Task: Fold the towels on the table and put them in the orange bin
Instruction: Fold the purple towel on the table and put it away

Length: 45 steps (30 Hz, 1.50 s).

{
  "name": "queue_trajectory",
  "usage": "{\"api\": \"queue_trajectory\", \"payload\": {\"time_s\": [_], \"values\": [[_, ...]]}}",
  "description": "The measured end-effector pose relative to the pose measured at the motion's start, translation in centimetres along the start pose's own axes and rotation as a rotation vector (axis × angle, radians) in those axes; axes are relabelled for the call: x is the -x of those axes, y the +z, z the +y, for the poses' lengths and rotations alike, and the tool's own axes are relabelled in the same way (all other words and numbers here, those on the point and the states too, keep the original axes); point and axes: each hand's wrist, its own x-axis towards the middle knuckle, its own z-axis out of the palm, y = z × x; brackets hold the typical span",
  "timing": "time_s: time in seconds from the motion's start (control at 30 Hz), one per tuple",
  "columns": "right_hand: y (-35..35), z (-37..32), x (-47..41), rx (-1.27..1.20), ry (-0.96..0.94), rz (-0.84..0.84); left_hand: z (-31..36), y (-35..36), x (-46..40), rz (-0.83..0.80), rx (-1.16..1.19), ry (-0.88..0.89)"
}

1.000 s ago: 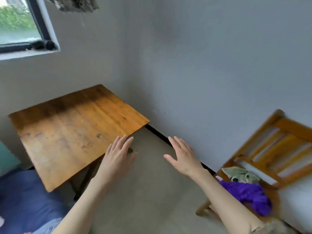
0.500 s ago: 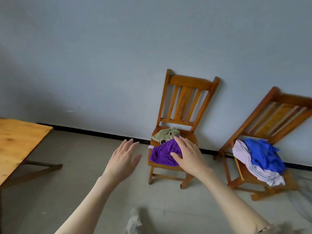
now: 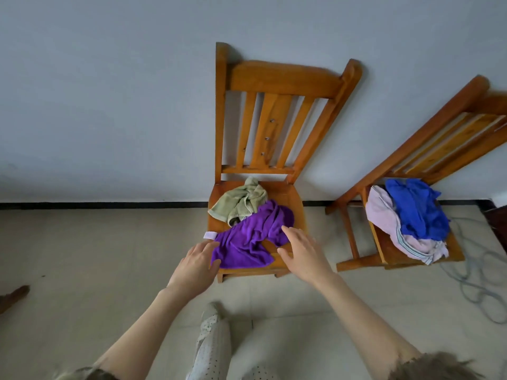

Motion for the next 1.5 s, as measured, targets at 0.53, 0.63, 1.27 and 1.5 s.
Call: {"api": "queue_trajectory", "payload": {"time_s": [0.53, 0.63, 1.27, 1.5], "values": [[10.9, 6.9, -22.0, 0.044, -0.078, -0.045, -3.5, 11.3, -18.5, -0.063, 0.085, -0.028], [12.4, 8.1, -24.7, 0.115, -0.115, -0.093, -2.9, 13.0, -21.5, -0.025, 0.077, 0.001], [15.1, 12.3, -18.8, 0.029, -0.091, 0.002, -1.1, 17.8, -19.9, -0.052, -0.047, 0.028], [14.5, 11.1, -20.7, 0.297, -0.145, 0.011, -0.9, 17.5, -23.0, -0.016, -0.258, -0.227]]}}
